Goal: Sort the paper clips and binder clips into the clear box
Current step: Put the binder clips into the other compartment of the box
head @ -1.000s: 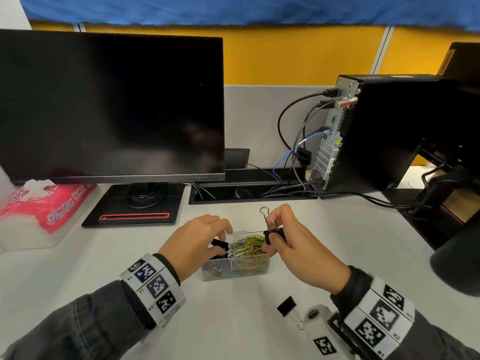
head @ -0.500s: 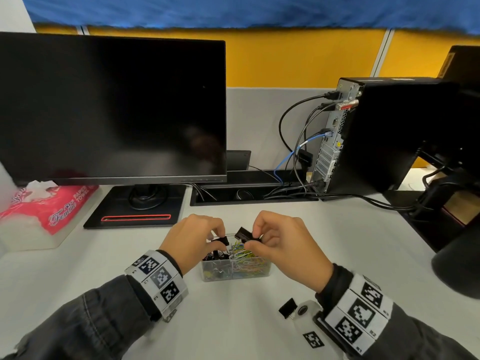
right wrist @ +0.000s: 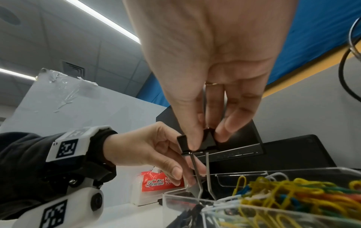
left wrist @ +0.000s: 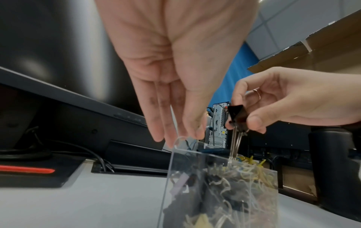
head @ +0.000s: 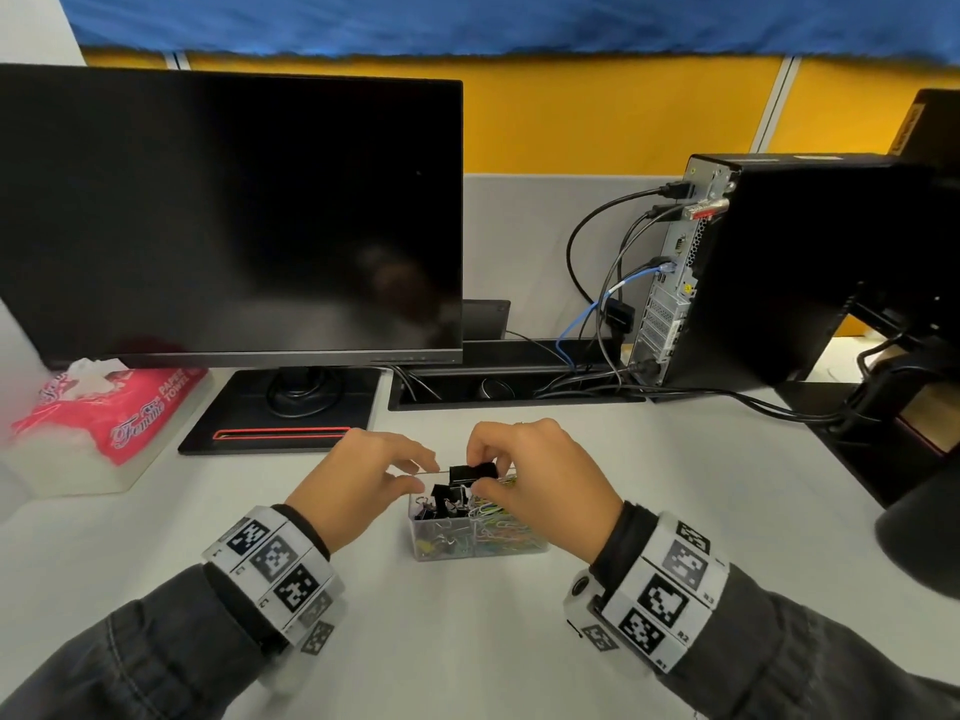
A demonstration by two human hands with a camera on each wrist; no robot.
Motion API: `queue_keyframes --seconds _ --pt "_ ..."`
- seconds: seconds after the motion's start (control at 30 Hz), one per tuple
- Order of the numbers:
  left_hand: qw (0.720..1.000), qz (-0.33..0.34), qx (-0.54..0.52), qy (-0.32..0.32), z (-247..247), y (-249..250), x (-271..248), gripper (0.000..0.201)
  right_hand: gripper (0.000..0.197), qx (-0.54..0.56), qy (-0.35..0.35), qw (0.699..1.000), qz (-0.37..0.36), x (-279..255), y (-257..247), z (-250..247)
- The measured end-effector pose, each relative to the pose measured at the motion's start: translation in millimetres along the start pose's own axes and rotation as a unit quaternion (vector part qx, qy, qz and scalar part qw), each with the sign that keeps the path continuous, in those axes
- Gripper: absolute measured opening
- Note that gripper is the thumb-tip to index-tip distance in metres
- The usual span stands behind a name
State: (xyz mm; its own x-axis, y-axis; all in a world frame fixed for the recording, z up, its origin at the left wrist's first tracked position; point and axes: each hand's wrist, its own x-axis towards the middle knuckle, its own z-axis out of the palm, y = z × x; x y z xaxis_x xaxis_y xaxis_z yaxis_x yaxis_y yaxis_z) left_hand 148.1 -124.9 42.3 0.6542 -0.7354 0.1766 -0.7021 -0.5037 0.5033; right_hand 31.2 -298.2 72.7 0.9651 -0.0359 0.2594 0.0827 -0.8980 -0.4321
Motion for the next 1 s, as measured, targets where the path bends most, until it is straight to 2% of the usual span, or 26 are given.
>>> queue_keyframes --seconds 0.2,0.4,0.63,0.77,1.0 --pt "1.000 -0.001 -0.007 0.002 4.6 -2.4 -3.6 0.011 0.010 0.002 -0.040 0.999 -0.020 10.7 -4.2 14.2" --pt "0.999 -0.005 -0.039 0.016 5.4 -3.1 -6.1 0.019 0.009 0.000 -0.030 0.999 -0.041 21.6 -11.7 18.4" --pt "0.993 -0.061 -0.096 0.010 5.4 -11.0 -12.6 0.031 0.010 0.017 -0.013 0.997 -0.073 26.1 -14.4 18.7" --pt "0.986 -0.082 -0.143 -0.002 5.5 -12.3 -14.1 0.031 0.010 0.024 -0.061 0.994 -0.090 30.4 -12.0 21.2" --pt "0.989 -0.074 -0.130 -0.005 6.1 -11.7 -14.6 0.030 0.017 -0.012 -0.130 0.986 -0.105 40.5 -11.6 27.0"
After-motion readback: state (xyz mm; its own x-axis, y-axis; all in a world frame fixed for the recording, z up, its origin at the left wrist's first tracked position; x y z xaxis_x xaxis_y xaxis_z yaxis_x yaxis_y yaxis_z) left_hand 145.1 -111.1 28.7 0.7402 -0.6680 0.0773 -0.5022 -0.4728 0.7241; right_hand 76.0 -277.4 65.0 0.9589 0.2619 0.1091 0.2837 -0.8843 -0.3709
